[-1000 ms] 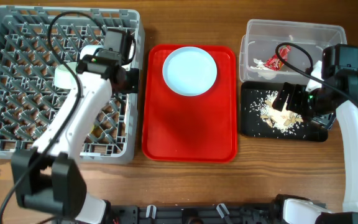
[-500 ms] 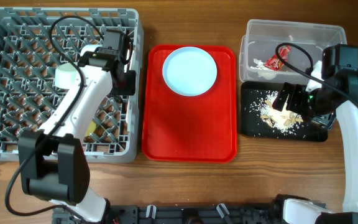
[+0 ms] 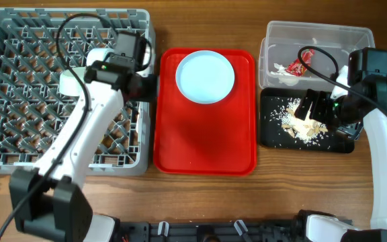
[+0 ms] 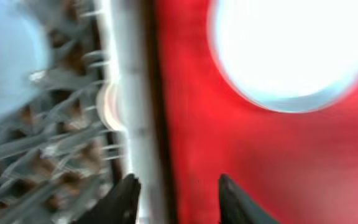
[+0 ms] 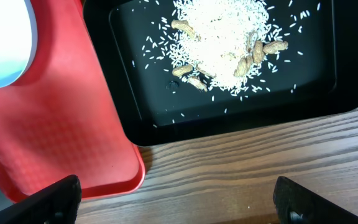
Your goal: Sort waste into correct bins and load items into the dishwasher rack
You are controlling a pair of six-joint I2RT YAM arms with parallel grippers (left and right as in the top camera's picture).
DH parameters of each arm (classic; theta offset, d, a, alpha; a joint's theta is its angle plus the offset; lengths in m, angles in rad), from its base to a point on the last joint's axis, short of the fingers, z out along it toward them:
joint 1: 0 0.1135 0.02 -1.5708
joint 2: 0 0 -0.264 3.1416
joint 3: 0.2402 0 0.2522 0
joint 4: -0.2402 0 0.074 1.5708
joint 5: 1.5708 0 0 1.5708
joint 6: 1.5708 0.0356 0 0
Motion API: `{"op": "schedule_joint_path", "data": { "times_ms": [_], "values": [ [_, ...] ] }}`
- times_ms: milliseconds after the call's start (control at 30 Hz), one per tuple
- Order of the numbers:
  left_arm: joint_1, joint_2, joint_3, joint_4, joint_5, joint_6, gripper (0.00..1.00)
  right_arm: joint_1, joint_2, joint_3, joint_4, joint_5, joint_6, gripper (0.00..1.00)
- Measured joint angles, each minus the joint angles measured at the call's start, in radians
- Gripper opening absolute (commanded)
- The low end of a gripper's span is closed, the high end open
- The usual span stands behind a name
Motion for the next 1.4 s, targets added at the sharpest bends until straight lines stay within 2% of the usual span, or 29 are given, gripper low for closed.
{"op": "schedule_joint_path", "data": {
  "times_ms": [133, 267, 500, 667, 833, 1400],
  "values": [
    [-0.052, 0.000, 0.000, 0.014, 0.045, -0.008, 0.24, 0.000, 0.000, 0.000, 0.000, 0.000, 0.000, 1.00],
    [-0.076, 0.038, 0.000, 0.009, 0.061, -0.010, 0.19, 0.000, 0.000, 0.000, 0.000, 0.000, 0.000, 1.00],
    [-0.076, 0.129, 0.000, -0.078, 0.028, -0.011, 0.22, 0.000, 0.000, 0.000, 0.000, 0.000, 0.000, 0.99],
    [-0.076, 0.132, -0.001, -0.142, -0.069, -0.046, 0.25, 0.000, 0.000, 0.000, 0.000, 0.000, 0.000, 1.00],
    [-0.076, 0.132, -0.002, -0.174, -0.103, -0.082, 0.25, 0.000, 0.000, 0.000, 0.000, 0.000, 0.000, 1.00],
    [-0.081, 0.132, -0.002, -0.245, -0.103, -0.101, 0.27, 0.000, 0.000, 0.000, 0.000, 0.000, 0.000, 1.00]
  ]
}}
